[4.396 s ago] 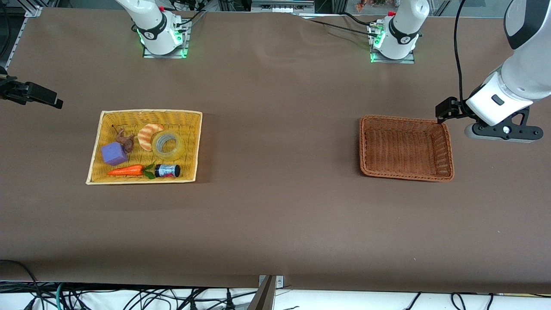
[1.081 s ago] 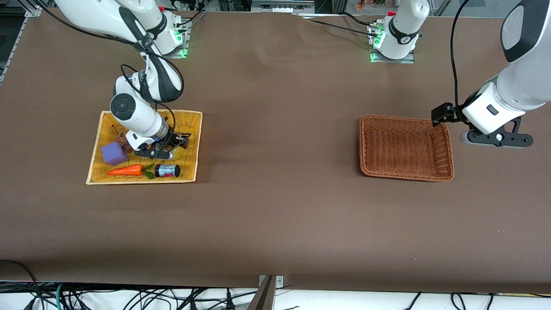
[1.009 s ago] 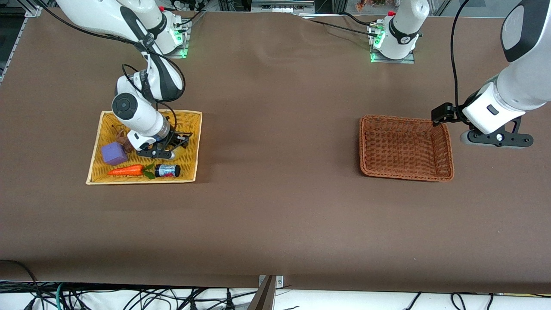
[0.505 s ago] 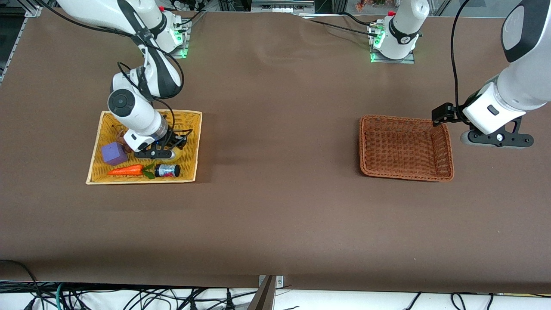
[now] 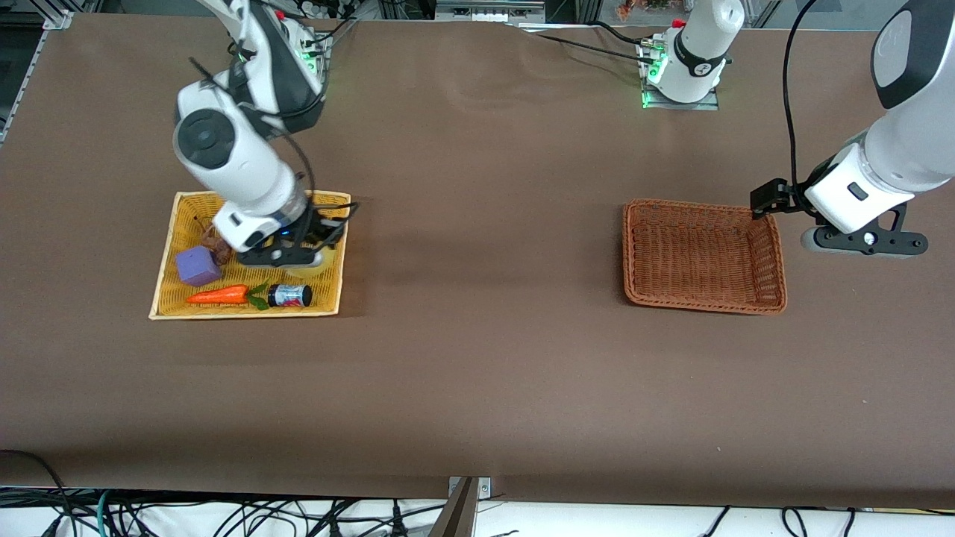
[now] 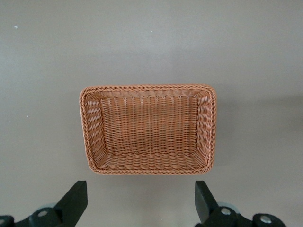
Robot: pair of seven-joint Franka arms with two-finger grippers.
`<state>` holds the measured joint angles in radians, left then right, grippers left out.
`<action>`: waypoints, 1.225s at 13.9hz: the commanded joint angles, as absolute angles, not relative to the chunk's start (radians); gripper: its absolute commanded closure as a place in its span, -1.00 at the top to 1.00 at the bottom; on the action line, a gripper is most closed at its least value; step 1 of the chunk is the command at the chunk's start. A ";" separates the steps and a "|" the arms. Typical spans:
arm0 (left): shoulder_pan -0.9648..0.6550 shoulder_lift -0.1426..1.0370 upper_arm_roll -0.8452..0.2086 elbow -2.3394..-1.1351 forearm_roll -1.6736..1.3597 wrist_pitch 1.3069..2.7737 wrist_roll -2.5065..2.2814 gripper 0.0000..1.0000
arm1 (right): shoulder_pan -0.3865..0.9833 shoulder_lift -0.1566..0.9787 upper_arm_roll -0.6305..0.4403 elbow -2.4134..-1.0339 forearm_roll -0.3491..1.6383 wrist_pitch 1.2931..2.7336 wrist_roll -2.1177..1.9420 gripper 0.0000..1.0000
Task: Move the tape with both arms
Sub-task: 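Lift the tape roll and carry it toward the table middle with the right gripper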
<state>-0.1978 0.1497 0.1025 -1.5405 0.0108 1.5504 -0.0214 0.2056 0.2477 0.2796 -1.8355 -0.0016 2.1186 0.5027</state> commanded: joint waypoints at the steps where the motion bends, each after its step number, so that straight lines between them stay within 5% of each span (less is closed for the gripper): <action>1: -0.184 0.144 0.097 -1.540 -0.015 1.545 -0.003 1.00 | 0.303 0.360 0.282 -1.674 -0.006 2.089 0.639 -1.00; 8: -0.184 0.143 0.095 -1.540 -0.015 1.548 -0.003 1.00 | 0.563 0.653 0.279 -1.384 -0.090 2.092 1.004 -1.00; 17: -0.183 0.143 0.095 -1.545 -0.031 1.548 -0.002 1.00 | 0.643 0.842 0.278 -1.341 -0.109 2.213 1.043 -1.00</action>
<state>-0.1948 0.1500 0.1020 -1.5405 -0.0017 1.5504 -0.0214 0.6223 0.8116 0.2837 -1.3833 -0.0914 2.2020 1.0247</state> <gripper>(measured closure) 0.000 0.784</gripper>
